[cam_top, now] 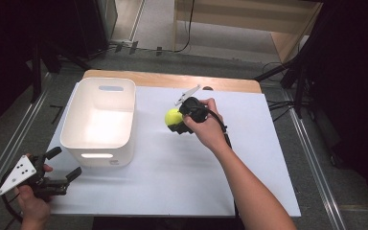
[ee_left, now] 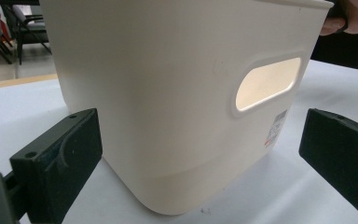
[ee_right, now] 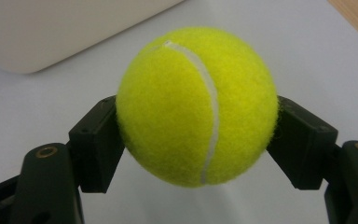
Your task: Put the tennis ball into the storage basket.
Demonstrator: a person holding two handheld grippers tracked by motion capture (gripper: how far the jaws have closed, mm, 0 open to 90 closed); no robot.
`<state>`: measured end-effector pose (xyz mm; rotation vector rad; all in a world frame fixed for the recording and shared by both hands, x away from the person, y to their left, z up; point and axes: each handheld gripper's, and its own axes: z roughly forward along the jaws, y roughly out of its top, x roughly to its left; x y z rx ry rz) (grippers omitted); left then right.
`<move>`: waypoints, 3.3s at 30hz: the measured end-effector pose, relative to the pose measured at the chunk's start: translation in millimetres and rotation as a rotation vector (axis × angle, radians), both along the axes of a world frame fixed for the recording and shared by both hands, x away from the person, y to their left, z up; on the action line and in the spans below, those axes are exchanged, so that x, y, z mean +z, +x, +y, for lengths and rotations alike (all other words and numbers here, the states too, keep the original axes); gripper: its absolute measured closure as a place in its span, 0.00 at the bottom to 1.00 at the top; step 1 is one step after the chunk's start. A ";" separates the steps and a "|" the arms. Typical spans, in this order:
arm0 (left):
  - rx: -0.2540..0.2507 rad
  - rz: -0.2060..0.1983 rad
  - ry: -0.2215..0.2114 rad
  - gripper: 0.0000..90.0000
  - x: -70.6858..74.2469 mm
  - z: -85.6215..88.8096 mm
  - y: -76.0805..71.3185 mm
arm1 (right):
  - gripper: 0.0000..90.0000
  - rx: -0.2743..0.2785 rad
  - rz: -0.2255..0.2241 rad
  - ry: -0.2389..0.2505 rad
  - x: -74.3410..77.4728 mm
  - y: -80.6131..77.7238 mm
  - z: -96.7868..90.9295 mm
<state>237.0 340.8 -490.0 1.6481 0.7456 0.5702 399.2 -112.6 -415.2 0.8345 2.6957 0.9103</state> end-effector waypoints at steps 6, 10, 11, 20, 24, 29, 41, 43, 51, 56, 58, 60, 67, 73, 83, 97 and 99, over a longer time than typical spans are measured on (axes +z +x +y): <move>0.001 0.000 0.003 0.00 0.1 -0.3 -0.3 | 0.26 0.003 -0.004 0.003 8.7 0.2 4.1; -0.002 -0.002 0.003 0.00 -0.1 -0.6 -0.2 | 0.26 0.017 -0.013 0.008 17.0 0.8 7.8; -0.002 -0.002 0.003 0.00 -0.1 -0.6 -0.2 | 0.26 0.017 -0.013 0.008 17.0 0.8 7.8; -0.002 -0.001 0.004 0.00 -0.1 -1.0 -0.3 | 0.27 0.034 -0.029 0.014 30.1 0.9 15.5; -0.006 -0.002 0.009 0.00 -0.1 -1.3 -0.1 | 0.27 0.042 -0.033 0.014 33.7 0.6 18.1; -0.006 -0.002 0.008 0.00 -0.3 -1.8 0.0 | 0.27 0.045 -0.029 0.016 39.5 -0.3 23.0; -0.006 -0.001 0.021 0.00 -0.3 -3.0 -0.2 | 0.27 0.082 -0.035 0.037 54.1 0.6 39.1; -0.007 -0.001 0.018 0.00 -0.2 -3.0 -0.2 | 0.27 0.085 -0.031 0.039 56.3 0.2 42.2; -0.008 -0.002 0.010 0.00 -0.4 -2.6 -0.1 | 0.27 0.097 -0.039 0.039 64.6 0.9 51.2; -0.008 -0.003 0.009 0.00 -0.4 -2.5 -0.1 | 0.27 0.108 -0.044 0.040 68.9 1.8 56.0; -0.008 -0.003 0.011 0.00 -0.3 -2.0 0.0 | 0.27 0.110 -0.045 0.042 70.3 1.8 58.5; -0.008 -0.003 0.010 0.00 -0.3 -2.0 0.0 | 0.27 0.120 -0.051 0.041 71.8 2.3 61.0; -0.012 -0.003 0.007 0.00 -0.4 -1.8 0.0 | 0.27 0.126 -0.048 0.044 77.9 2.1 69.2; -0.013 -0.002 0.009 0.00 -0.1 -1.1 -0.2 | 0.27 0.141 -0.052 0.050 81.3 2.1 79.3; -0.011 -0.001 0.004 0.00 -0.1 -0.6 -0.3 | 0.27 0.168 -0.051 0.053 82.4 2.0 95.8; -0.012 -0.002 -0.002 0.00 -0.2 -0.3 -0.2 | 0.27 0.195 -0.046 0.053 79.8 0.9 114.8; -0.010 -0.001 -0.006 0.00 -0.1 0.3 -0.3 | 0.27 0.202 -0.042 0.055 78.7 1.0 116.8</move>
